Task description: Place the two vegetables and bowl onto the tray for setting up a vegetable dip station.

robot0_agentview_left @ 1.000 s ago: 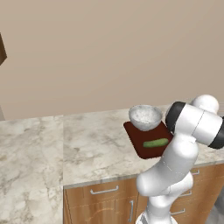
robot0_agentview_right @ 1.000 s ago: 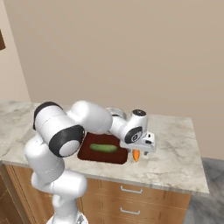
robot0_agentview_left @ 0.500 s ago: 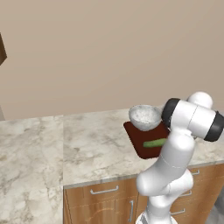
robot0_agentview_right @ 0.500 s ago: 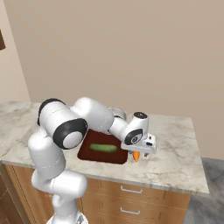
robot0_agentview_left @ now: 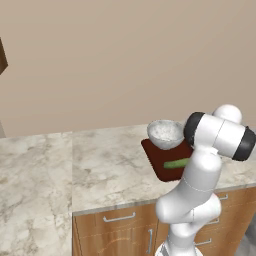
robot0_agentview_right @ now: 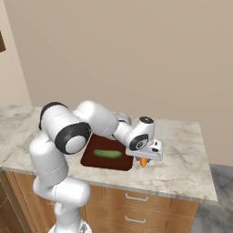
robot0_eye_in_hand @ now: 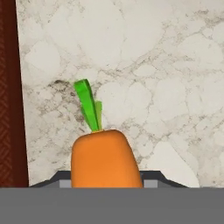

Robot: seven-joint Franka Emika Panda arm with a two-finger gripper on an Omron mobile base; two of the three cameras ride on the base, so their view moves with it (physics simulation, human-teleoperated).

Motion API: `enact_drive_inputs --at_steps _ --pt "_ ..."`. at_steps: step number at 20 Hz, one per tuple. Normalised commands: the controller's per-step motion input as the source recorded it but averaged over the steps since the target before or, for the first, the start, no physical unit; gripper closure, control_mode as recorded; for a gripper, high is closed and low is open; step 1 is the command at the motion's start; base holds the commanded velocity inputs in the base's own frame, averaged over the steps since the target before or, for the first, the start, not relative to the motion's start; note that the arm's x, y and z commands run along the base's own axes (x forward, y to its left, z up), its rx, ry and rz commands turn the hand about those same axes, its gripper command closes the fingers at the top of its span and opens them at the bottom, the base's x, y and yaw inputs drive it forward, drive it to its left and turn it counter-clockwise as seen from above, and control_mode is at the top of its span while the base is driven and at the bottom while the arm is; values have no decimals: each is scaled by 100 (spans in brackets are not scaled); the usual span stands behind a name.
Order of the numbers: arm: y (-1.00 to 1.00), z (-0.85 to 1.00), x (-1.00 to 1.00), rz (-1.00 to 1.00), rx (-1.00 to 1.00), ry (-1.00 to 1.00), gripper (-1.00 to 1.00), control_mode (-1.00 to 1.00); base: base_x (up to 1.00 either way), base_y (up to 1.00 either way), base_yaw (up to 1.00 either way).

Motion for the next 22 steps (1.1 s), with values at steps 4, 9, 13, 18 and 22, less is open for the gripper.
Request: enact_drive_inputs --at_steps 4,9,13,18,22 --pt "0 19 -14 0 0 -1 100 -100 0 0 0" --pt "0 26 -18 2 1 -2 100 -100 0 0 0" --pt "0 27 -23 7 0 -6 100 -100 0 0 0" --pt "4 21 -24 12 2 -6 100 -100 0 0 0" --pt "11 19 -23 22 4 -6 100 -100 0 0 0"
